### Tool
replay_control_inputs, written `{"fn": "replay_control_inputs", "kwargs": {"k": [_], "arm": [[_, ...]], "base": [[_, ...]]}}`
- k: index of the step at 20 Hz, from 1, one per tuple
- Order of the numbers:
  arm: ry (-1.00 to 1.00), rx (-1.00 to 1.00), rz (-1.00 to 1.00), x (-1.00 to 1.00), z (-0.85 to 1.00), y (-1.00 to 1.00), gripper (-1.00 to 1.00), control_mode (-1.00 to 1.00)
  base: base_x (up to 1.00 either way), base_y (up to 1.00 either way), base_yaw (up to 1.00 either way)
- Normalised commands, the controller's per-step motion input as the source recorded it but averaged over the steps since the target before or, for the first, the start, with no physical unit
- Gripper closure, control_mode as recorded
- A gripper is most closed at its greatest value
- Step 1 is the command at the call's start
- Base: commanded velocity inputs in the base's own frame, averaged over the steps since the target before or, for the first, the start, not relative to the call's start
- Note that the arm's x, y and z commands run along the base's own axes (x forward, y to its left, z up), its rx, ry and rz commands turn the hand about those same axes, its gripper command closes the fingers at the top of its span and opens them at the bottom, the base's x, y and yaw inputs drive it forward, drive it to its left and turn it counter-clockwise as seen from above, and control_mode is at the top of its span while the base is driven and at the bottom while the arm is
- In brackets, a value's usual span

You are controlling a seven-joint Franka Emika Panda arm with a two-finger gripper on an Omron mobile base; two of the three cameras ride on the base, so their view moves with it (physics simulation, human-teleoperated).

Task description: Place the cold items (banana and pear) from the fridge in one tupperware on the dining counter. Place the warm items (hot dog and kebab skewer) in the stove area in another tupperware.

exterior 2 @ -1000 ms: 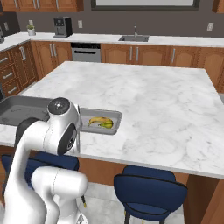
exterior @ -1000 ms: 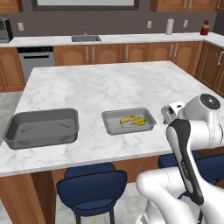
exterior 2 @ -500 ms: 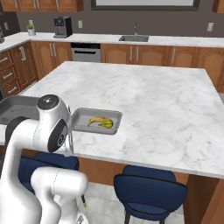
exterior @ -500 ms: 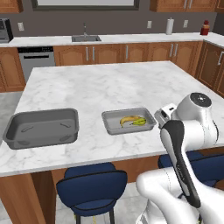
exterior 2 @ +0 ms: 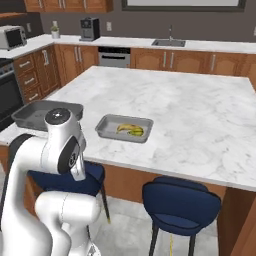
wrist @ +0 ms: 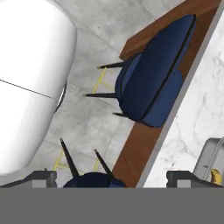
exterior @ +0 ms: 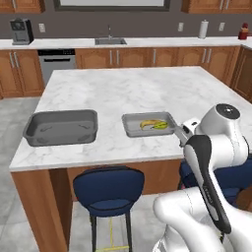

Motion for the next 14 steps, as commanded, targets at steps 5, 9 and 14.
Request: {"fn": "replay_control_inputs", "kwargs": {"k": [5, 9, 14], "arm": [[0.00, 0.00, 0.00, 0.00, 0.00, 0.00, -1.00, 1.00], [0.00, 0.00, 0.00, 0.00, 0.00, 0.00, -1.00, 1.00], [0.00, 0.00, 0.00, 0.00, 0.00, 0.00, -1.00, 1.00]], "base": [[-0.24, 1.00, 0.10], [-0.14, 1.00, 0.00], [-0.11, 1.00, 0.00]]}}
